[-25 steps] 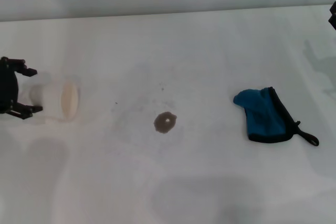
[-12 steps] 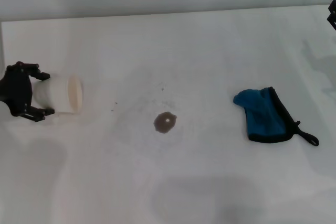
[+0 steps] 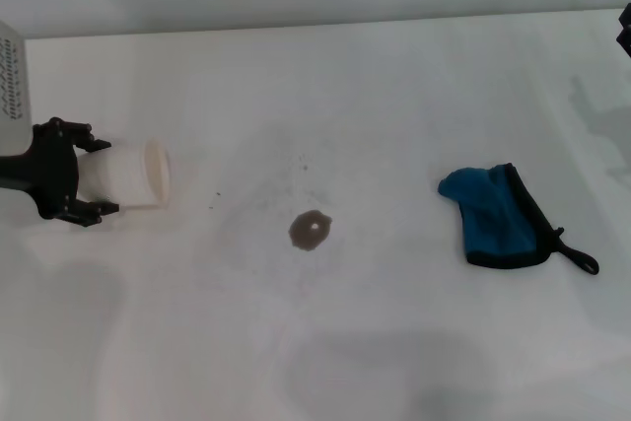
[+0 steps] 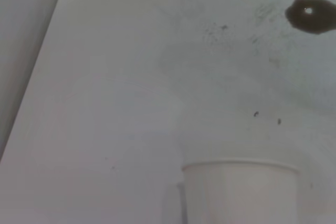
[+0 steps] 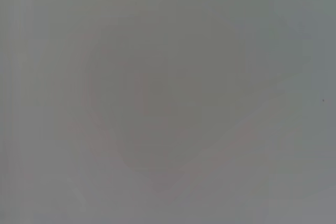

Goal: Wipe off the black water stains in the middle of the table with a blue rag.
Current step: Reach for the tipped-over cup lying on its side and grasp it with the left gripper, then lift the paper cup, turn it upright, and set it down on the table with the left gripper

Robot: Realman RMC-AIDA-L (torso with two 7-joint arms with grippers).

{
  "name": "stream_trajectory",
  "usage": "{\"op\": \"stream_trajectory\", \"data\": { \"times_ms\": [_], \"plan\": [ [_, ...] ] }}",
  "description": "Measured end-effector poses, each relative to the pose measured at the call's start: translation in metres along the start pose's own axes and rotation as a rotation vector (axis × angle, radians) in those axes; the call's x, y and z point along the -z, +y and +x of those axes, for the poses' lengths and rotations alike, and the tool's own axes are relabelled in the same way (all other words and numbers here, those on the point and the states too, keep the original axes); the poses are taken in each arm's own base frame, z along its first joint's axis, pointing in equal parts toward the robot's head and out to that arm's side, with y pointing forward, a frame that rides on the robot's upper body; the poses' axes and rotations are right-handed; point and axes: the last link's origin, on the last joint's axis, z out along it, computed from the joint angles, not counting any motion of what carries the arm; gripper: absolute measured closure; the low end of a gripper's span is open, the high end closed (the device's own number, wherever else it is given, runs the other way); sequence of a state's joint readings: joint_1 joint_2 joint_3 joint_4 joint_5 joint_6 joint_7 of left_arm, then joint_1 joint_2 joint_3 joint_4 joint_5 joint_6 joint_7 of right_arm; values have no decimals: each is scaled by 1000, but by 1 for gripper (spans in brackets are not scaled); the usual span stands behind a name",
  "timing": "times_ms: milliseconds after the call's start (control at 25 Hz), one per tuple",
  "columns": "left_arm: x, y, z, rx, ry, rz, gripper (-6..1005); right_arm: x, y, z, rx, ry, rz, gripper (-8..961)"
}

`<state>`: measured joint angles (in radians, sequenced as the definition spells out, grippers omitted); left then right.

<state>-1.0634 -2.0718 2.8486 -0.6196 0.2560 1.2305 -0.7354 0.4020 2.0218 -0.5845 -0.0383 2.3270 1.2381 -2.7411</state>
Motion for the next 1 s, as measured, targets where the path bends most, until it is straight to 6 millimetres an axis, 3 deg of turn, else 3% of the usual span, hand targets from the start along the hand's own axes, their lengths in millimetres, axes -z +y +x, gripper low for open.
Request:
{"op": "stream_trajectory", "data": {
  "times_ms": [560,1000],
  "plan": [
    [1,-2,7,81,87,51,287,0,-1,0,2,1,-1,83],
    [16,2,23,275,451,197,399,-1,0,-3,15,-11,-21,83]
  ]
}}
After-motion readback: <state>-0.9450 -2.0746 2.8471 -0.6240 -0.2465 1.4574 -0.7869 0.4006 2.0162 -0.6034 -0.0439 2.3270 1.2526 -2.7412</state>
